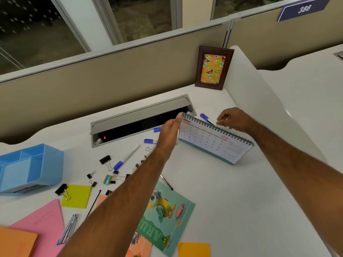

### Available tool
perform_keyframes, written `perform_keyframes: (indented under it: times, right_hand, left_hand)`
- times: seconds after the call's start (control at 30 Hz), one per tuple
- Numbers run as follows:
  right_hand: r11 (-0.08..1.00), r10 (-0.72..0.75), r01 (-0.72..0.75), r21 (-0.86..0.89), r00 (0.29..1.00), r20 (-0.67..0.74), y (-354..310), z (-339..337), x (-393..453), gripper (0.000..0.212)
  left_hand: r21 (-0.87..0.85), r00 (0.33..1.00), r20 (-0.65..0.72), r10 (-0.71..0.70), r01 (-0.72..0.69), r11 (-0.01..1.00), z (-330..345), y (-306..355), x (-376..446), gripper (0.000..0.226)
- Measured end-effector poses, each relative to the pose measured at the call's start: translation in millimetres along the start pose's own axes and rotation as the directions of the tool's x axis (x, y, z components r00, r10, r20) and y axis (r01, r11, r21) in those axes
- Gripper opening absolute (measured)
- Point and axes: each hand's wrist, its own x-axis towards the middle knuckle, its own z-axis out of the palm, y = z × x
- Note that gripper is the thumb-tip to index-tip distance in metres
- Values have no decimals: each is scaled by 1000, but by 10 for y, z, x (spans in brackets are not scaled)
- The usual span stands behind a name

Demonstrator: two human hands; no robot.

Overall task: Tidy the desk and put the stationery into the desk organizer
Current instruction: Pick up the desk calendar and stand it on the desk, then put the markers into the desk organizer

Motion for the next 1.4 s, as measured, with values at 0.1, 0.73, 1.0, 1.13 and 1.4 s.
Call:
perform_keyframes:
  times: [0.1, 0.73, 1.0, 1.13, 1.4]
  right_hand:
    - [984, -11, 18, -175, 999, 41, -14, 26, 187, 28]
    - [948, 147, -91, -304, 975, 167, -45, 36, 436, 24]
    - [998, -56, 55, -32, 997, -45, -556, -410, 101, 23]
    - [983, -165, 177, 53, 970, -178, -851, -532, -202, 19]
    - [950, -231, 284, 130, 919, -320, -1262, -428, -785, 18]
  left_hand:
    - [-3, 1000, -8, -4, 4, 1000, 3, -10, 31, 62]
    - [8, 1000, 13, 17, -17, 1000, -35, -16, 26, 73]
    - [36, 1000, 14, 6, -6, 999, -53, -6, 6, 73]
    - [33, 999, 10, 33, -34, 999, -114, 0, -30, 58]
    - [3, 994, -59, 93, -93, 996, -464, 52, -234, 40]
